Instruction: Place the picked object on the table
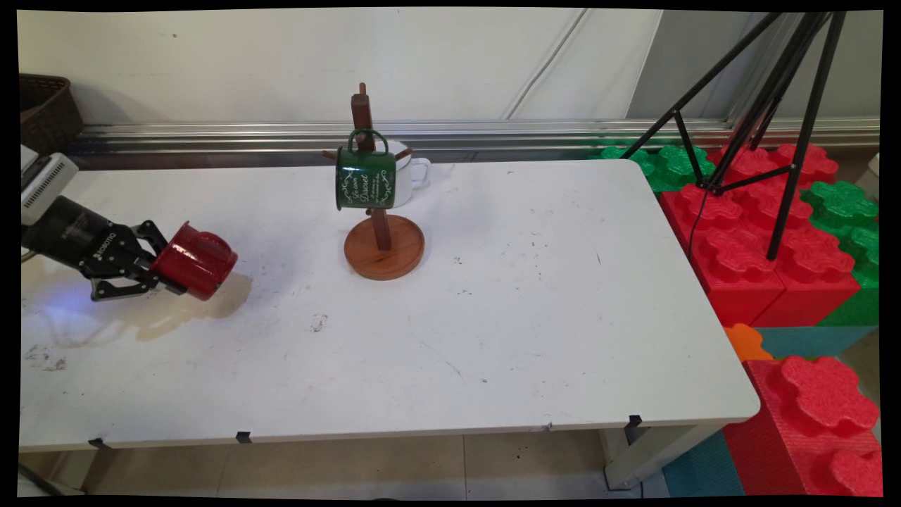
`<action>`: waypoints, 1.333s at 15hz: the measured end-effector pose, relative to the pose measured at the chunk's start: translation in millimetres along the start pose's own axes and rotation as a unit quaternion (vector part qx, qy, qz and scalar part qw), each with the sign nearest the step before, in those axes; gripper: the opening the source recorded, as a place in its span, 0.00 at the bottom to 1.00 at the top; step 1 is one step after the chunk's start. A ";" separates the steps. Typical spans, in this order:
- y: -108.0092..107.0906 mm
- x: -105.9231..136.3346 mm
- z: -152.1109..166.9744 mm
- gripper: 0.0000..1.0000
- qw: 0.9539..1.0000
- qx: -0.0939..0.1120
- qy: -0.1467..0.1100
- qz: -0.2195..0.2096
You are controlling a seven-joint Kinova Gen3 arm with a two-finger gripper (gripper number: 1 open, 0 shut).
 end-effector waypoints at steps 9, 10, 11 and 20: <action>3.1 -7.2 0.6 0.00 0.999 0.000 -0.042 0.034; 3.1 -7.5 1.0 0.00 0.998 0.000 -0.045 0.036; 3.1 -7.9 1.7 0.00 0.998 0.000 -0.048 0.039; -0.5 -3.4 12.4 0.00 0.996 0.001 -0.066 0.055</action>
